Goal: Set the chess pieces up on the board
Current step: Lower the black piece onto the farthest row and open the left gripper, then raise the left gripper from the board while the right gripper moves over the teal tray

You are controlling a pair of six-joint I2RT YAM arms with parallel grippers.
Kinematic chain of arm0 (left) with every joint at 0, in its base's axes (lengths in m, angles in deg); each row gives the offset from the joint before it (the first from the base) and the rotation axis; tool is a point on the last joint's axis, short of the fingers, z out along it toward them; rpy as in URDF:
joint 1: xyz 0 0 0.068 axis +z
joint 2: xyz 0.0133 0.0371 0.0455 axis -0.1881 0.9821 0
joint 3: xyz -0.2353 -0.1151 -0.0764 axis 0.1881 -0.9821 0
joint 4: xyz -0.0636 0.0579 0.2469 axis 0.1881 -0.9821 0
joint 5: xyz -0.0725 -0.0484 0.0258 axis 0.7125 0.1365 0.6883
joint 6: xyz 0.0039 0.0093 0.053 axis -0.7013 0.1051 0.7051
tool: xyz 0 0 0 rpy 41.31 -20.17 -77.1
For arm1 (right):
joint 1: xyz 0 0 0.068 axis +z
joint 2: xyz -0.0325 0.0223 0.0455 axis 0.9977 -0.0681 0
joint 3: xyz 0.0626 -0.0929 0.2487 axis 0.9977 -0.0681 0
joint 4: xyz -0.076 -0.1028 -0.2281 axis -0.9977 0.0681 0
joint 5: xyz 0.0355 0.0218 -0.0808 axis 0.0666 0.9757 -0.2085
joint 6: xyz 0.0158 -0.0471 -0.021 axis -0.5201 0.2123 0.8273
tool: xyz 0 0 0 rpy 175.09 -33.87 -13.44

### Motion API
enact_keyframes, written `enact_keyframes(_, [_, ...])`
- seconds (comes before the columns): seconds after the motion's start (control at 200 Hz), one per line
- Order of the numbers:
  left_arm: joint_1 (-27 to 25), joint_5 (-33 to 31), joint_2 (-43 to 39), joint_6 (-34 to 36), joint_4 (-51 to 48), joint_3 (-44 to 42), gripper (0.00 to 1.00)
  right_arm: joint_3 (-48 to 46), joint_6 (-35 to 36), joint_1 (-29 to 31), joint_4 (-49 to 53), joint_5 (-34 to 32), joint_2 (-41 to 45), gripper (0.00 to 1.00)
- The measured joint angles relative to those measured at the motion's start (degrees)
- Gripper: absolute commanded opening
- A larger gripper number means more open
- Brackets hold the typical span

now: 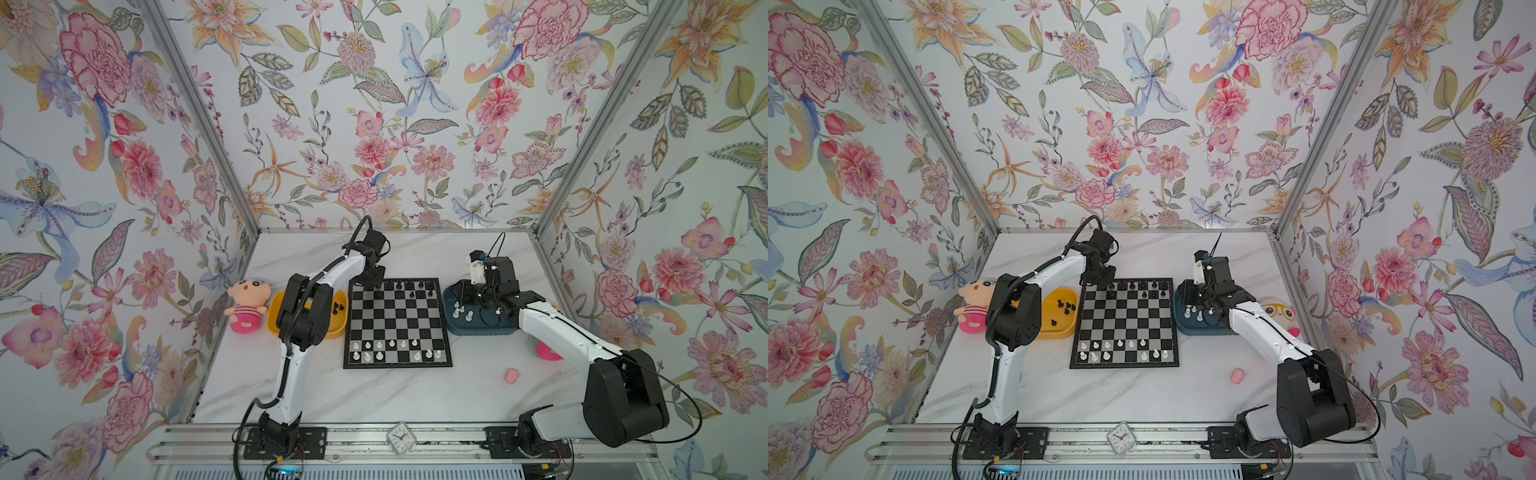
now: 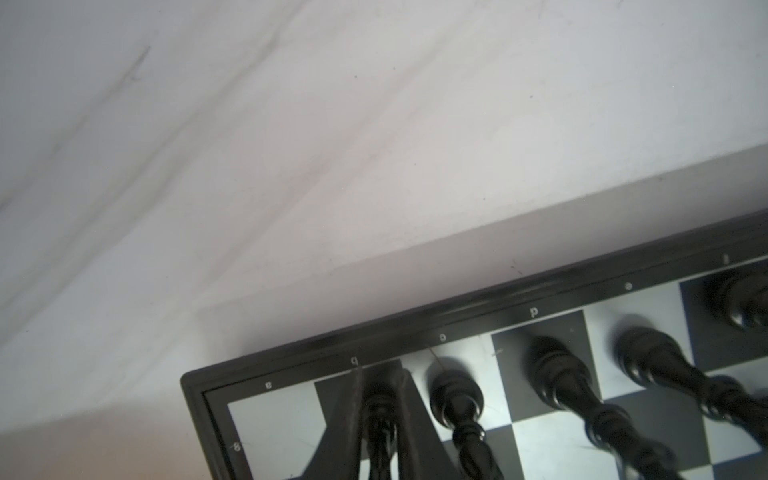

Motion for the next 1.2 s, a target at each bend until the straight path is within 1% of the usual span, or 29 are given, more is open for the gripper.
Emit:
enact_keyframes(0.145, [0.04,0.00,0.00,0.00,0.00,0.00,0.23,0.00,0.00,0.00,-0.02,-0.02,0.02,0.27])
enact_keyframes(0.195, [0.04,0.00,0.00,0.00,0.00,0.00,0.26,0.00,0.00,0.00,0.00,-0.02,0.02,0.27])
enact_keyframes(0.335, [0.04,-0.02,-0.02,0.17,-0.02,0.02,0.28,0.00,0.00,0.00,0.02,-0.02,0.24,0.27])
enact_keyframes(0.485, [0.04,-0.04,-0.02,0.20,-0.59,1.05,0.30,0.00,0.00,0.00,0.22,-0.26,0.96,0.27])
enact_keyframes(0.656, [0.04,-0.24,-0.57,0.55,-1.33,4.24,0.30,0.07,0.04,-0.04,1.53,-0.76,2.03,0.28])
enact_keyframes(0.766, [0.04,-0.92,-2.03,0.74,-1.49,5.81,0.30,0.50,0.52,-0.26,2.56,-1.38,2.84,0.31])
enact_keyframes(0.901, [0.04,-2.56,-5.66,1.14,-1.40,5.90,0.30,2.60,1.77,-0.94,5.09,-2.93,3.41,0.32])
enact_keyframes(1.011, [0.04,-4.33,-10.43,1.64,0.61,4.59,0.30,5.40,3.34,-1.92,8.04,-4.22,3.41,0.32])
enact_keyframes(1.096, [0.11,-5.49,-16.09,2.27,4.24,0.37,0.31,7.98,4.66,-3.02,11.08,-5.16,3.34,0.32])
enact_keyframes(1.201, [0.46,-6.29,-25.00,3.23,11.93,-8.15,0.37,10.86,6.49,-4.28,14.21,-5.97,2.82,0.32])
